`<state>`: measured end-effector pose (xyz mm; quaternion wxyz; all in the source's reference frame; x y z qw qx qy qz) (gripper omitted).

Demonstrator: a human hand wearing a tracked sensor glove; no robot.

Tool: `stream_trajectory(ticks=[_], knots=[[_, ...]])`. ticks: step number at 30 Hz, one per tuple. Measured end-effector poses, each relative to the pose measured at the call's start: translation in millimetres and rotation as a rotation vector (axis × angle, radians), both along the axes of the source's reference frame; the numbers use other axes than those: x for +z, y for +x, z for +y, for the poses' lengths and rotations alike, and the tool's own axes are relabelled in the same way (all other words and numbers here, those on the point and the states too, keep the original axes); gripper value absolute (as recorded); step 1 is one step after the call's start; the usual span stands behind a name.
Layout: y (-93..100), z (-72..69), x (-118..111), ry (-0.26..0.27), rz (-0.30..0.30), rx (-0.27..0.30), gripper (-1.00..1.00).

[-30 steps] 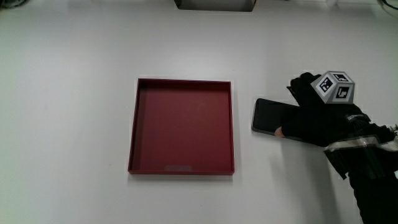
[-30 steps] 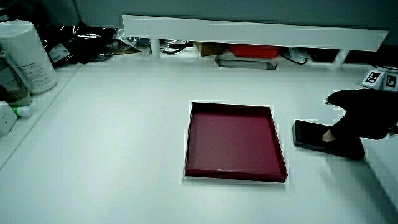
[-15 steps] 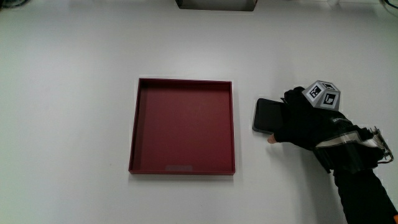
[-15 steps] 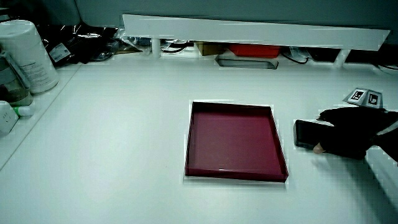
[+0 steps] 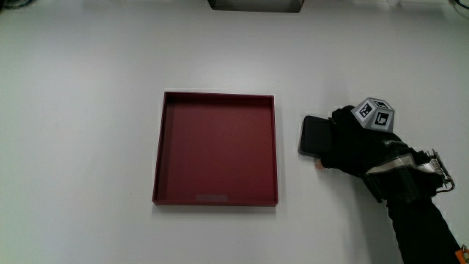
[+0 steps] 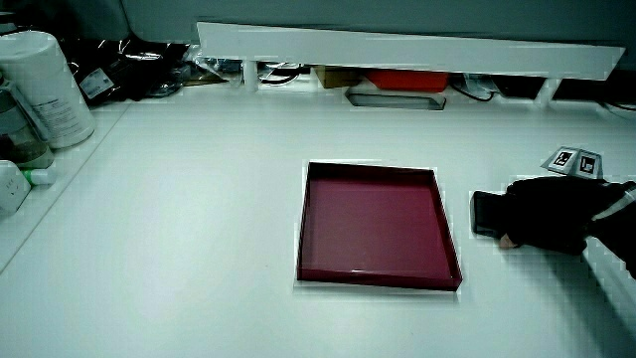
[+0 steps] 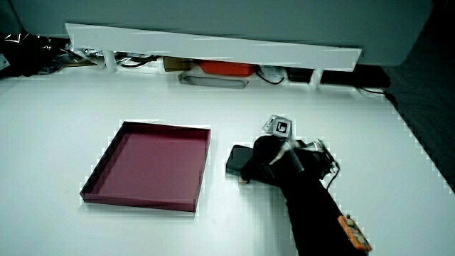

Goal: Pick battery from desk

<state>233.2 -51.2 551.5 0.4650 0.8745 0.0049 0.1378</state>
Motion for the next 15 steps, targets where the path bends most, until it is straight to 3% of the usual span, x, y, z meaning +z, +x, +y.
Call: stream_trajectory(ticks=[8, 13, 15], knots=[[0.7, 0.4, 0.9, 0.018, 0.001, 0.009, 0.56], [-4.0, 0.0, -6.5, 0.109, -0.009, -0.002, 0.87], [-3.1, -0.1, -5.4, 0.115, -0.01, 0.001, 1.0]])
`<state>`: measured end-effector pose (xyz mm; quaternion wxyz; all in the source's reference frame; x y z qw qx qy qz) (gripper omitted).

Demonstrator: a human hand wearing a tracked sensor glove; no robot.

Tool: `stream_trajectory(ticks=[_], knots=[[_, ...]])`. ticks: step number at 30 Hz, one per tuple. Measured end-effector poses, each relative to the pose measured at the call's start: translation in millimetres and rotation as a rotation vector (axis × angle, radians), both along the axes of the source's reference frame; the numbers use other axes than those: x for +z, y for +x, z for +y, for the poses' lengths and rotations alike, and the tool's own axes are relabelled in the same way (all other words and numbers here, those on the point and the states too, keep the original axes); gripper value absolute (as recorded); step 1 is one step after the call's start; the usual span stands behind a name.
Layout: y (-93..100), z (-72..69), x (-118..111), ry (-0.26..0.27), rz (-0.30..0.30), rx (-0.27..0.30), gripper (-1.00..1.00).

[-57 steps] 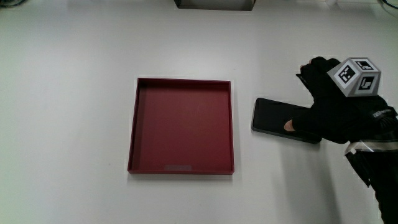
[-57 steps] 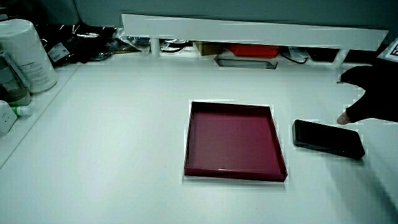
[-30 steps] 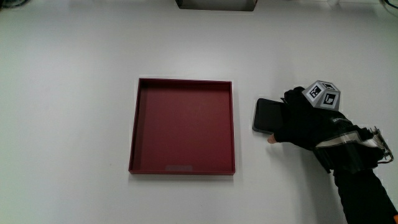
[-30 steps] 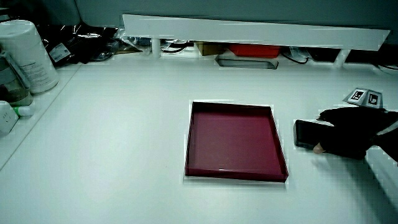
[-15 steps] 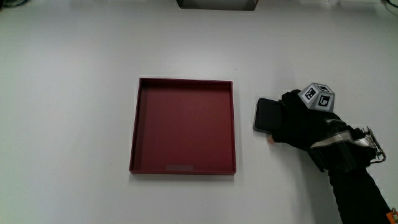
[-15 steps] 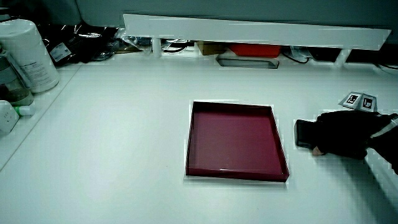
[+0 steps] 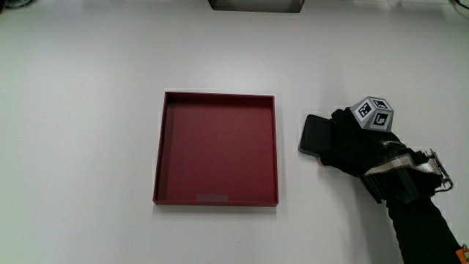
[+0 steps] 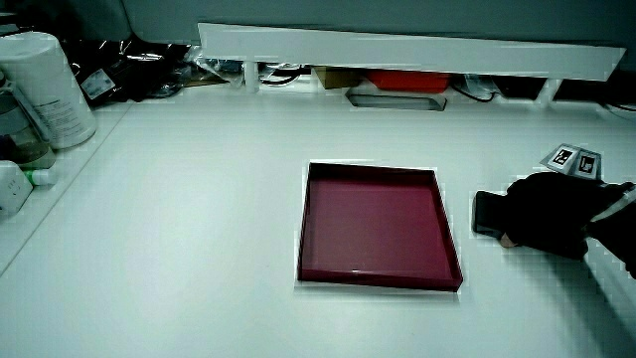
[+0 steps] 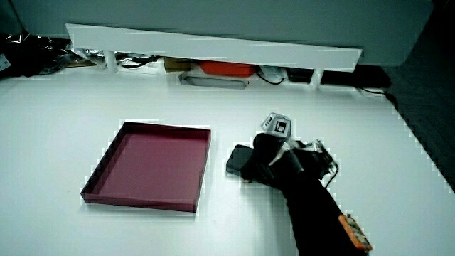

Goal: Pick battery from desk

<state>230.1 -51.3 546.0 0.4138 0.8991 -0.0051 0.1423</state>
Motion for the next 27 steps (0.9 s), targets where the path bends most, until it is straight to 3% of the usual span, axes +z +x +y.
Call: stream_trajectory(ticks=[6, 11, 16, 17, 19, 23, 24, 25, 27], knots=[[-0.3, -0.3, -0.6, 0.003, -0.003, -0.028, 1.0], [-6.7, -4.3, -14.1, 0.037, -0.009, -0.052, 1.0], [-35.2, -9.8, -48.7, 0.107, -0.05, -0.119, 1.0], [-42.9, -10.6, -55.8, 0.113, -0.091, -0.132, 1.0], [-57.5, -11.0, -66.0, 0.133, -0.086, -0.168, 1.0], [-82.6, -10.7, -80.9, 0.148, -0.136, -0.206, 1.0], [-88.2, -10.6, -82.0, 0.158, -0.117, -0.23, 1.0], [-95.2, -10.0, -88.6, 0.155, -0.156, -0.235, 1.0], [-106.7, -9.7, -96.8, 0.173, -0.17, -0.255, 1.0]])
